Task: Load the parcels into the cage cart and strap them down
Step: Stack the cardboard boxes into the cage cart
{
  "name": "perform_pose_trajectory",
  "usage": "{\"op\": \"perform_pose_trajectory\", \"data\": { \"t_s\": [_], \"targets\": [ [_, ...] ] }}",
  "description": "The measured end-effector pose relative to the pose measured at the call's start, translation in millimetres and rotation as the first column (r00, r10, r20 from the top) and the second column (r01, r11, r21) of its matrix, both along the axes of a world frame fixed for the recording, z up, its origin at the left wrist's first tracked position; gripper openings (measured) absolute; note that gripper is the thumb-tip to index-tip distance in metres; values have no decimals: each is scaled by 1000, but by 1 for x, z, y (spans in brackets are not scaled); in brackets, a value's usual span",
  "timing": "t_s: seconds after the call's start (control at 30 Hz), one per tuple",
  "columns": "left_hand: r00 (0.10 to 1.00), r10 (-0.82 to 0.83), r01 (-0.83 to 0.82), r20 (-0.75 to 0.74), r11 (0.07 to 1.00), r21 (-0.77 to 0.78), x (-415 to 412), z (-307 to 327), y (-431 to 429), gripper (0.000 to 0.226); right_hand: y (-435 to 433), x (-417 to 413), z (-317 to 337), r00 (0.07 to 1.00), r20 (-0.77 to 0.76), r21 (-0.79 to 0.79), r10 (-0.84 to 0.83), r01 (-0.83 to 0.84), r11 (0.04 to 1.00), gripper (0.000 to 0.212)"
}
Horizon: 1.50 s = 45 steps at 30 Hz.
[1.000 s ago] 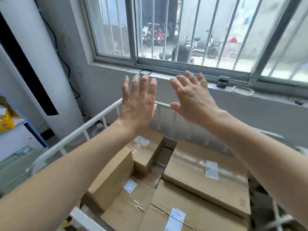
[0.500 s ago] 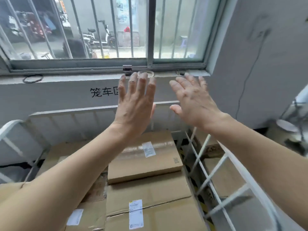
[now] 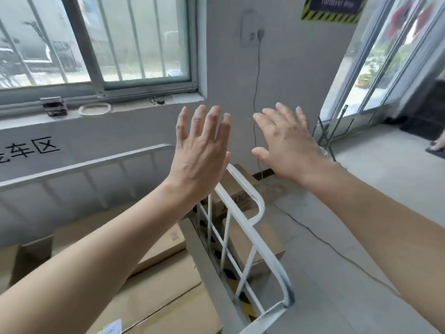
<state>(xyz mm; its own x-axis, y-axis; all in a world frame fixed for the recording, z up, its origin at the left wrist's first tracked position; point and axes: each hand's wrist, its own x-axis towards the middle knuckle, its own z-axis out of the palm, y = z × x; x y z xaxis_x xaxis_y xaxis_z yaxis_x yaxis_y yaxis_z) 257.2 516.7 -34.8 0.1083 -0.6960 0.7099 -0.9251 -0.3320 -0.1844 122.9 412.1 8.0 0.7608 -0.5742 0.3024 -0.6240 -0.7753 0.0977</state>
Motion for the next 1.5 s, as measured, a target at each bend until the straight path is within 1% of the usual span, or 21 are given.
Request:
{"op": "perform_pose_trajectory", "data": {
  "t_s": [0.13,0.33,0.53,0.63,0.77,0.87,0.97,1.07,1.17,1.33,1.5],
  "targets": [
    [999,34,-33,-17,999,30,-53,-17,-82,70,-83,-47,-15,1000,4,37,21,-21,999,66],
    [996,74,-70,-46,994,79,-119,-34,-193,66,-193,-104,-30,998,-64,109,22,-15,994,64],
    [994,100,-95,-37,988,119,-130,-55,-265,67,-267,-128,-49,997,-69,142,25,-15,990,60],
    [987,148,-137,-64,979,153,-126,-71,-291,66,-298,-124,-66,995,-95,181,34,-16,983,60],
    [969,223,-198,-107,958,205,-110,-88,-325,64,-340,-101,-81,991,-107,207,85,-61,976,61],
    [947,296,-269,-123,943,196,-83,-95,-353,64,-374,-69,-87,983,-104,194,149,-127,973,60],
    [904,393,-356,-171,911,209,-51,-100,-380,64,-407,-29,-93,969,-104,206,223,-199,958,58],
    [849,488,-429,-202,860,276,-26,-108,-403,63,-439,7,-103,948,-127,219,292,-260,940,55],
    [810,546,-467,-214,821,328,-7,-116,-422,63,-467,39,-115,934,-129,255,333,-293,922,57],
    [706,655,-537,-269,743,399,24,-139,-436,65,-501,97,-145,900,-157,328,406,-340,881,58],
    [568,751,-551,-338,651,521,60,-186,-462,64,-532,156,-203,857,-188,443,479,-362,820,59]
  ]
}}
